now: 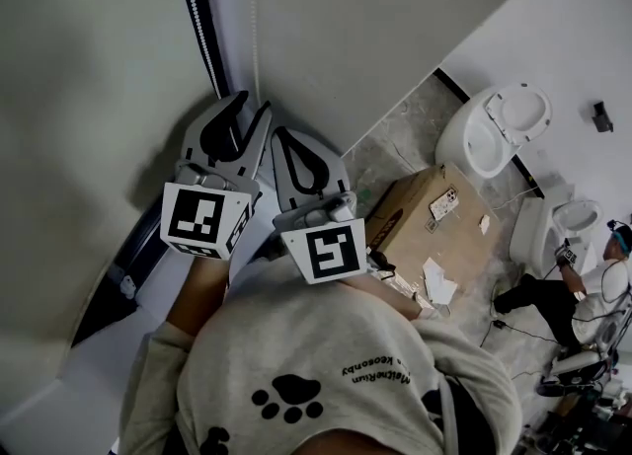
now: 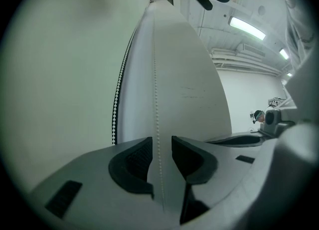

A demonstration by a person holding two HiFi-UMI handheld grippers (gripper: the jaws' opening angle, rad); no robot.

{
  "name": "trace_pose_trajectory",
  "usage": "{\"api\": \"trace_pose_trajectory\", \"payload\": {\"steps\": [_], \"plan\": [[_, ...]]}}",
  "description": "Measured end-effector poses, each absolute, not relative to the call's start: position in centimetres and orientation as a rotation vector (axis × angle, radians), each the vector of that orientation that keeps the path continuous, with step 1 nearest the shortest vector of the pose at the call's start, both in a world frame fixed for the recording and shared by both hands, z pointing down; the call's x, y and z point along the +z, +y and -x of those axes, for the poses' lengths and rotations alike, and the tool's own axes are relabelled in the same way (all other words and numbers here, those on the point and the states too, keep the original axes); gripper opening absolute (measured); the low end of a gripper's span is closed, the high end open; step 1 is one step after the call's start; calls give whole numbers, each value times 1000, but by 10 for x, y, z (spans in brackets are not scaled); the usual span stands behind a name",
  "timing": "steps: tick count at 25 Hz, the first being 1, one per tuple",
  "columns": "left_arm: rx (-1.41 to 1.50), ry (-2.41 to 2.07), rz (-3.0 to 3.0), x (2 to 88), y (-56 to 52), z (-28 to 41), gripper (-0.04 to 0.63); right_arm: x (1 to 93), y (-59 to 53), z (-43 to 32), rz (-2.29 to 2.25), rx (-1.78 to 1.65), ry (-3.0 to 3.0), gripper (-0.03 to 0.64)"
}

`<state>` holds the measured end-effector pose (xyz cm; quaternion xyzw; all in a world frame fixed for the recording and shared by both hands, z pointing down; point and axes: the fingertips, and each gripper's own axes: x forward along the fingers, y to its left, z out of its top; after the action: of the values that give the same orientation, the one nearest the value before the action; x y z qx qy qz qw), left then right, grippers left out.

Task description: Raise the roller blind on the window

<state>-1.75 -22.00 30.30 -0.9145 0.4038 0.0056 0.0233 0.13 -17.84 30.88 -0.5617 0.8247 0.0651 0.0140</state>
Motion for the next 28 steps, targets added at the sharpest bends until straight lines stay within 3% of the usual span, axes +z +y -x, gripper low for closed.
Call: {"api": "trace_pose_trajectory", "payload": {"steps": [9,13,28], "plan": [[-6,1229,2840,304,-234,16,126,310,-177,1,1729,199,2574,9],[4,1223,2836,309,-231,19,23,316,-173,2,1716,203,2582,9],[6,1244,2841,302,-210,33,18,251,-180,27,1496,235,2687,12]]}}
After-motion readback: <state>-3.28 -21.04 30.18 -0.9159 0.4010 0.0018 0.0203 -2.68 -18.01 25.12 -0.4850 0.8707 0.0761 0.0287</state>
